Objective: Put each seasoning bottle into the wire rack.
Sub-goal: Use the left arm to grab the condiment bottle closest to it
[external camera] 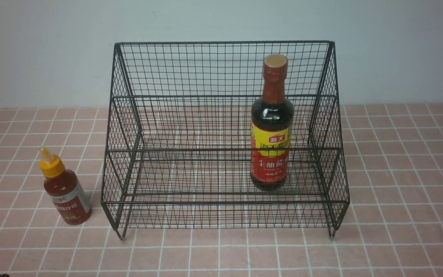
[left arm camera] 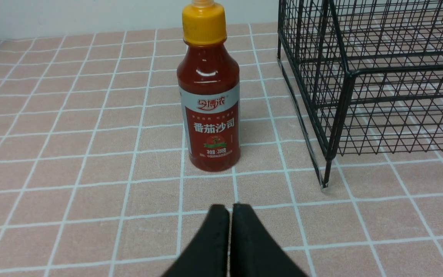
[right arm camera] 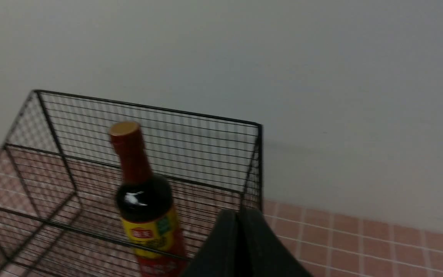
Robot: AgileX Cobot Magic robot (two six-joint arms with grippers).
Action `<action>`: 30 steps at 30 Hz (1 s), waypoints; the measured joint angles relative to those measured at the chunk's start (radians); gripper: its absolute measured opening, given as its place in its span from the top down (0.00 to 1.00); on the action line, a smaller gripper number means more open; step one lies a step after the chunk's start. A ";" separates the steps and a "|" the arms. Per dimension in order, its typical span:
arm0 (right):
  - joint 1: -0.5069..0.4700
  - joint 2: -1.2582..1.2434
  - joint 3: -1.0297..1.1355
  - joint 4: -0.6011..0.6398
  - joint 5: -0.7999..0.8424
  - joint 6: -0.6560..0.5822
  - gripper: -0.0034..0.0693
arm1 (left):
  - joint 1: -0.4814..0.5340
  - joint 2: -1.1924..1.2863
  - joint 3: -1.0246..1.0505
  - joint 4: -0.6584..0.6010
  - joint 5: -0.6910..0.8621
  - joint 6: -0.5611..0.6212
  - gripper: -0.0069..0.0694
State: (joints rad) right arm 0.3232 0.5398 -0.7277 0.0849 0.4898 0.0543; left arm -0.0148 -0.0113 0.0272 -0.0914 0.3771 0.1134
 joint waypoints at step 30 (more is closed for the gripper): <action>-0.023 -0.072 0.134 -0.034 -0.169 -0.106 0.97 | 0.000 0.000 0.000 0.000 0.000 0.000 0.92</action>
State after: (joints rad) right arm 0.3001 0.4683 -0.5934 0.0508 0.3207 -0.0517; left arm -0.0148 -0.0113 0.0272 -0.0914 0.3771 0.1134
